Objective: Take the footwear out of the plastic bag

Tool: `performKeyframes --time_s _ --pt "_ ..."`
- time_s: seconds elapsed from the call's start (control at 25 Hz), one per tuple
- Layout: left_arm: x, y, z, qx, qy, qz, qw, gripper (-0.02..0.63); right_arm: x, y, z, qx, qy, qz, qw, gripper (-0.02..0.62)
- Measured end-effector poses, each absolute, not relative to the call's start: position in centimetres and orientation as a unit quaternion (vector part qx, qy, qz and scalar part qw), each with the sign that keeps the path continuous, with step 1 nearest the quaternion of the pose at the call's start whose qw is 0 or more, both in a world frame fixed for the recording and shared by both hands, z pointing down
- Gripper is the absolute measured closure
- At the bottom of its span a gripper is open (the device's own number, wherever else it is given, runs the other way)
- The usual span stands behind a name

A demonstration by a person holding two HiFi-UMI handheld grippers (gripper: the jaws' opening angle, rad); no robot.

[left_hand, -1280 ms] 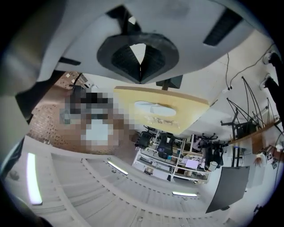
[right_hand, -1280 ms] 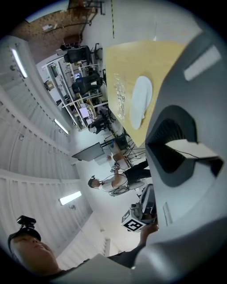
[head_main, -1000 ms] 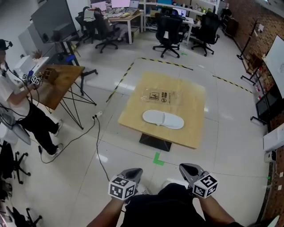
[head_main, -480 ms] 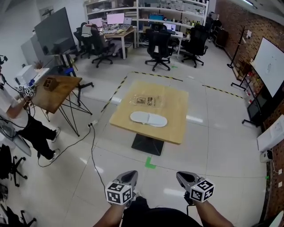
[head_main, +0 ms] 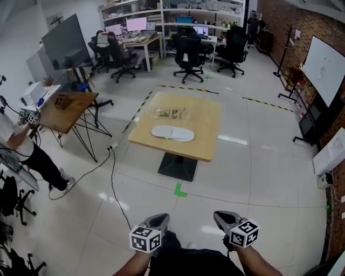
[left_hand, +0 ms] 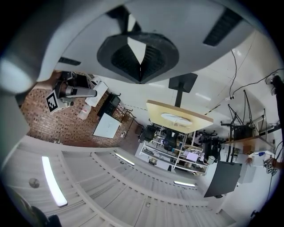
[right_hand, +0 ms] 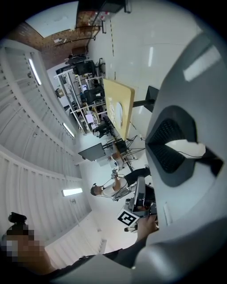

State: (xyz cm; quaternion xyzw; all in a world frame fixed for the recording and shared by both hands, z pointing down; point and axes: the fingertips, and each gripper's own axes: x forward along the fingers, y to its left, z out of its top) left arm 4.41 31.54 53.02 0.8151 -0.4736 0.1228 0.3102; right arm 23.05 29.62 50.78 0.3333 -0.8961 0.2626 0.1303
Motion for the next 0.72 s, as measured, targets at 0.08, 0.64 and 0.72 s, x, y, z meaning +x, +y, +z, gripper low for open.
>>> performKeyframes --time_s 0.08,0.64,0.72 --pt "5.1 31.9 52.6 0.818 -0.474 0.121 0.303 0.598 23.5 30.2 50.8 0.333 -0.897 0.261 0.130 0.595" --pt "4.8 32.5 51.6 0.814 -0.493 0.128 0.280 0.598 24.0 31.0 50.9 0.326 -0.902 0.258 0.116 0.595" --pt "4.7 32.4 51.6 0.811 -0.498 0.125 0.279 0.598 23.9 31.2 51.1 0.322 -0.903 0.260 0.115 0.595"
